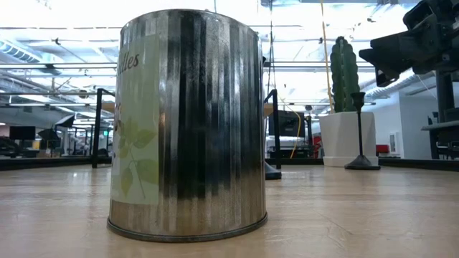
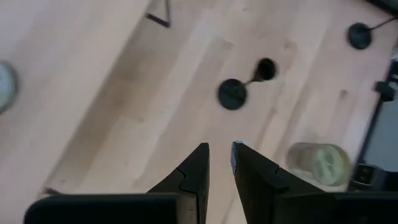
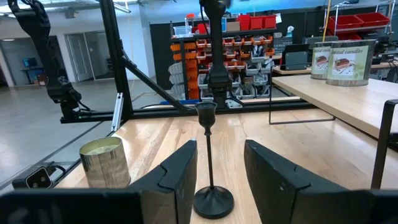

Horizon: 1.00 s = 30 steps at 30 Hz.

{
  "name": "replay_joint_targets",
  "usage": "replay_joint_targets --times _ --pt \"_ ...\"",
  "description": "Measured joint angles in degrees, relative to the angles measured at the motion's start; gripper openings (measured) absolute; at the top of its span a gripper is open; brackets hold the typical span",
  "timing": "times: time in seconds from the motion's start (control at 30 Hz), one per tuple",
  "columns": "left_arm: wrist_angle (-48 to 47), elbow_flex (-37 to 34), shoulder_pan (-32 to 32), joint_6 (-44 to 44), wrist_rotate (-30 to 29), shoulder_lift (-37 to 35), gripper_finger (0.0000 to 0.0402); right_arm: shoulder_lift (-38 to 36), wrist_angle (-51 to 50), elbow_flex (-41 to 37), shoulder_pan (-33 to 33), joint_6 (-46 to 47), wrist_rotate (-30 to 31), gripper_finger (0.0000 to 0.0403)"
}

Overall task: Pick & Place candle stick holders
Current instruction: Put the green scented candle on the shelf

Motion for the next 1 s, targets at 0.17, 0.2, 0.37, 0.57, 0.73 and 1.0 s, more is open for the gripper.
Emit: replay_joint_targets --times 0.17,0.2,0.37,0.57,0.73,1.0 --pt "0.84 0.01 -5.44 -5.73 -0.51 0.52 0.0074 0.00 0.00 -0.01 -0.01 0.00 0.00 0.0125" --pt "1.06 0.04 -6.42 -6.90 -0.51 0.70 0.0074 0.00 0.00 -0.01 0.00 0.00 0.00 0.0125" --pt "1.83 0.04 -11.91 -11.26 -1.50 2.33 0.0074 0.00 0.00 -0.01 -0.01 0.00 0.00 0.0125" --pt "4.43 0.04 -18.04 -12.23 -1.47 5.52 0.0074 0.00 0.00 0.00 0.00 0.00 0.00 0.0125" --pt "5.36 0.04 -21.14 -10.79 -0.67 9.25 0.0074 0.00 0.00 0.00 -0.02 0.00 -0.02 0.0125" --pt "5.88 0.04 -22.59 -6.46 3.75 16.90 0.0074 0.00 0.00 0.00 -0.01 0.00 -0.02 0.0125"
